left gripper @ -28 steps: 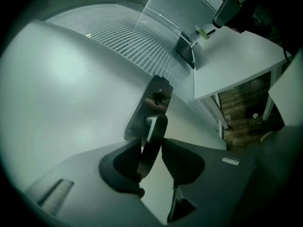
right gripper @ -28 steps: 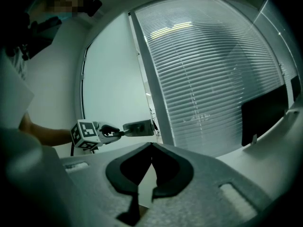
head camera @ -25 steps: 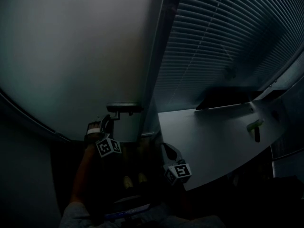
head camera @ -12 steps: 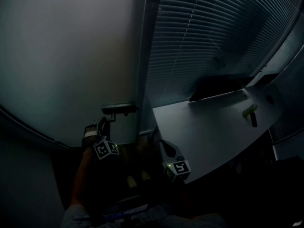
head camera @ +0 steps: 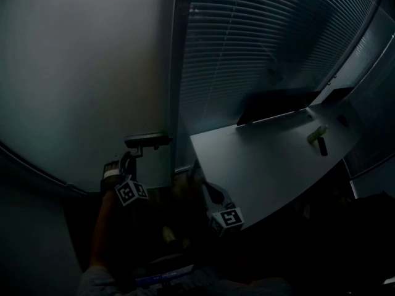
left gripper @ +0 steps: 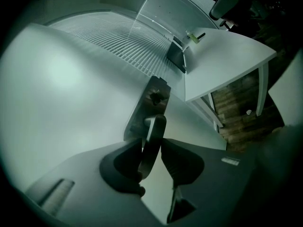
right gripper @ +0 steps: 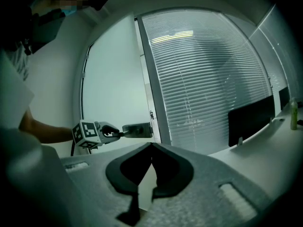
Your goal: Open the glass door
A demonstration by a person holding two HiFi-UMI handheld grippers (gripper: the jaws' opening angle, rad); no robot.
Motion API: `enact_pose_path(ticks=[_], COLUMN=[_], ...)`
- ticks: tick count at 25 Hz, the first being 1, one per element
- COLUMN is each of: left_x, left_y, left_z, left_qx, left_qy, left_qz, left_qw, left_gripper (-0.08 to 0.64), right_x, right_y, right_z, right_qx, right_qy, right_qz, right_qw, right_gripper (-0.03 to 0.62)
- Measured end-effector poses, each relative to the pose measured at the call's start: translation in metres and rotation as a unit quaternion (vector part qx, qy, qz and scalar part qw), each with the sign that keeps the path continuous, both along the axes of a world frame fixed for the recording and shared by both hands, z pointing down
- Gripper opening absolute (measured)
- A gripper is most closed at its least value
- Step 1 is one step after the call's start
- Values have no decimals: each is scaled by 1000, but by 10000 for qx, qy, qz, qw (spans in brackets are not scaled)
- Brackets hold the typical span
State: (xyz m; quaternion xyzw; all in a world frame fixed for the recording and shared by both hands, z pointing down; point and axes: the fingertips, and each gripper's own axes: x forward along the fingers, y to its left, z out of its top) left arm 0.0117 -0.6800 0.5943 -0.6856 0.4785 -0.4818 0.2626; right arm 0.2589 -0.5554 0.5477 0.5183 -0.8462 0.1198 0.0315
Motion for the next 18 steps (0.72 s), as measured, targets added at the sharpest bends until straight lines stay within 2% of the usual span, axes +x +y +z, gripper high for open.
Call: enact_pose_path(ticks=[7,18], left_x=[1,1], left_y=[16,52], left_z=[2,3], left_qx=[49,125], left_qy=[-16,-55], left_qz=[-78,91], left_qw=[10000,9999], left_gripper=[132,130], right_x=[13,12], right_y=[13,42], right_z=[-2,-3], right_qx=[20,36], right_qy=[99,228], right_qz=[-57,-277], right_qw=[9999,9993], right_gripper=[3,3])
